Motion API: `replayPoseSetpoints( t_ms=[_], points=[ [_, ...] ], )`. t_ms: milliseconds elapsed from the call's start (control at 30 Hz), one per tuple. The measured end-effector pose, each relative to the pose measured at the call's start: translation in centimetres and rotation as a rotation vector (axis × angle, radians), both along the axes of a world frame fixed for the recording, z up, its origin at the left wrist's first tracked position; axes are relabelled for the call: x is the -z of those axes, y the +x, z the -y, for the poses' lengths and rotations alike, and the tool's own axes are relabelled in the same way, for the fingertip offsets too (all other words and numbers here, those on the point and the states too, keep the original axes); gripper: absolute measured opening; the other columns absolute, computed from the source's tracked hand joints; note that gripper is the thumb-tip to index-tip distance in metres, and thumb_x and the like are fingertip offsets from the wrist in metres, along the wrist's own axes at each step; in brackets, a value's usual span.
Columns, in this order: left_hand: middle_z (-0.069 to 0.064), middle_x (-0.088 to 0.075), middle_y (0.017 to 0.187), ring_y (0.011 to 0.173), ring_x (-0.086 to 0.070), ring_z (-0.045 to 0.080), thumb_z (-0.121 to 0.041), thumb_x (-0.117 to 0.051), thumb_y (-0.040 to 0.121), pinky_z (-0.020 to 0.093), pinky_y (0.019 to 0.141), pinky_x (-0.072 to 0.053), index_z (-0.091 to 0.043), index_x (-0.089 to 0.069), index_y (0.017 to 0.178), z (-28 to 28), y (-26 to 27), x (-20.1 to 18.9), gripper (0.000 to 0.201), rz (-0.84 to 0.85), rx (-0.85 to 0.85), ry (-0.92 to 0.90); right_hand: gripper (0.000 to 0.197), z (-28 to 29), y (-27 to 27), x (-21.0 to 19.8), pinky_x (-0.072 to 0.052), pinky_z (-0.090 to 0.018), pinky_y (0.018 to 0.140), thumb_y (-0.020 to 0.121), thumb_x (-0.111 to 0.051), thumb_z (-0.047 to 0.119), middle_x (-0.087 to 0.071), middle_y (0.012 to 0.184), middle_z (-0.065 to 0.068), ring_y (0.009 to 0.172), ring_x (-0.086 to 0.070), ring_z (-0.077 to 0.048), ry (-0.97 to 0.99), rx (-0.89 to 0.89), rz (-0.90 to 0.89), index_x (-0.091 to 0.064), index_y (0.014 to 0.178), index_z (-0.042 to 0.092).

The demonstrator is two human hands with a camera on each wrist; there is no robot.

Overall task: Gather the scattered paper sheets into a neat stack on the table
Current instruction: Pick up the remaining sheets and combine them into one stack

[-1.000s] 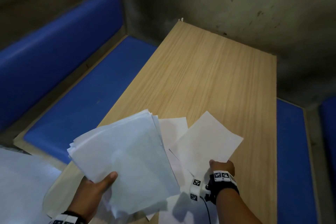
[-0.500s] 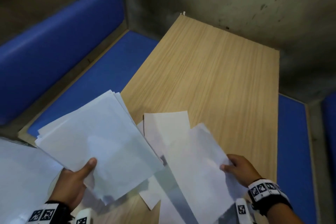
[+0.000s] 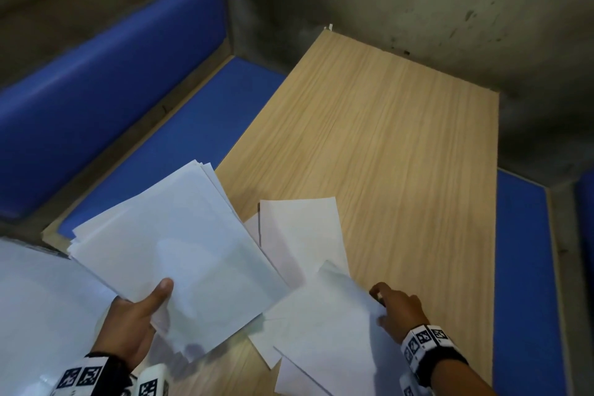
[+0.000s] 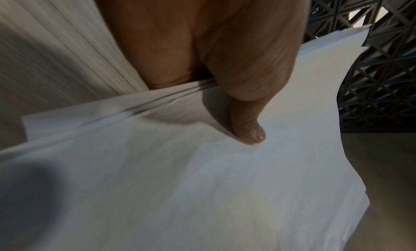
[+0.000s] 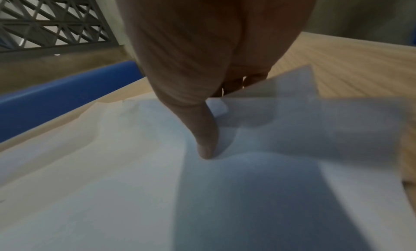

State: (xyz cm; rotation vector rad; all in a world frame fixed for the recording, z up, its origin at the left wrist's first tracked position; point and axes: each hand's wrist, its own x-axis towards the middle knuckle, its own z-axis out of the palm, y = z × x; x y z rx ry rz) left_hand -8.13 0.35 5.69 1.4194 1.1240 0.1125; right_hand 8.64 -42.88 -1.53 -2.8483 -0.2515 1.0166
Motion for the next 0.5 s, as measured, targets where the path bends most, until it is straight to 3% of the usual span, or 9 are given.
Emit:
replayPoseSetpoints(
  t_ms=[67,133,200,267,333,400,467,500],
  points=[
    [0.011,-0.071,0.088,0.085,-0.066,0.032,-0.019,-0.067,0.092,0.030,0.066,-0.046,0.008,-0.068,0.104,0.0,0.0,-0.2,0.030,-0.001,-0.001,-0.003,0.023,-0.1,0.2,-0.6,-0.037,-0.029,0.086,0.086,-0.061,0.024,-0.069,0.105,0.005,0.106,-0.054,-0.025,0.018,0.027,-0.063,-0.064,0.107,0.033],
    [0.015,-0.070,0.089,0.088,-0.066,0.035,-0.020,-0.066,0.093,0.028,0.064,-0.045,0.011,-0.067,0.105,0.1,0.0,-0.7,0.033,0.003,-0.001,-0.009,0.019,-0.1,0.5,-1.0,-0.044,-0.035,0.080,0.077,-0.062,0.019,-0.064,0.073,0.009,0.085,-0.055,-0.018,0.183,0.104,-0.143,-0.062,0.068,0.035],
    [0.016,-0.067,0.088,0.080,-0.064,0.032,-0.017,-0.062,0.095,0.026,0.064,-0.044,0.014,-0.065,0.104,0.2,0.0,-1.2,0.033,0.008,-0.015,-0.013,0.028,-0.5,1.1,-1.5,-0.046,-0.036,0.071,0.069,-0.067,0.013,-0.051,0.055,0.012,0.065,-0.049,-0.010,0.385,0.175,-0.177,-0.051,0.052,0.029],
    [0.018,-0.065,0.086,0.078,-0.062,0.033,-0.016,-0.060,0.096,0.033,0.075,-0.049,0.021,-0.062,0.104,0.1,0.0,-1.7,0.038,0.007,-0.035,-0.032,0.027,-1.4,1.7,-2.0,-0.046,-0.034,0.070,0.069,-0.074,0.008,-0.057,0.056,0.009,0.061,-0.053,-0.012,0.477,0.231,-0.153,-0.057,0.056,0.024],
    [0.023,-0.067,0.099,0.090,-0.063,0.036,-0.019,-0.060,0.097,0.044,0.092,-0.047,0.023,-0.061,0.110,-0.2,-0.1,-1.7,0.045,0.016,-0.052,-0.069,0.011,-2.7,2.1,-2.2,-0.053,-0.041,0.078,0.067,-0.078,0.010,-0.072,0.075,-0.009,0.077,-0.067,-0.027,0.568,0.315,-0.112,-0.070,0.075,0.010],
    [0.020,-0.068,0.104,0.086,-0.063,0.032,-0.022,-0.060,0.097,0.037,0.083,-0.048,0.019,-0.063,0.110,-0.6,-0.3,-1.6,0.043,0.019,-0.091,-0.096,0.020,-4.5,2.5,-1.9,-0.055,-0.044,0.081,0.071,-0.079,0.010,-0.074,0.087,-0.015,0.087,-0.068,-0.032,0.622,0.401,-0.086,-0.071,0.089,0.004],
    [0.012,-0.068,0.092,0.075,-0.060,0.023,-0.024,-0.060,0.097,0.027,0.068,-0.045,0.014,-0.064,0.105,-1.1,-0.7,-1.3,0.039,0.039,-0.140,-0.115,0.016,-6.7,2.6,-1.6,-0.049,-0.032,0.074,0.077,-0.079,0.012,-0.069,0.082,0.002,0.079,-0.063,-0.020,0.603,0.481,-0.059,-0.067,0.086,0.012],
    [0.009,-0.067,0.090,0.073,-0.059,0.021,-0.027,-0.062,0.095,0.026,0.067,-0.044,0.010,-0.065,0.103,-1.3,-0.8,-1.2,0.038,0.044,-0.146,-0.118,0.018,-7.7,2.7,-1.2,-0.045,-0.026,0.067,0.078,-0.079,0.015,-0.061,0.075,0.007,0.071,-0.057,-0.014,0.557,0.480,-0.018,-0.061,0.079,0.015]
  ],
)
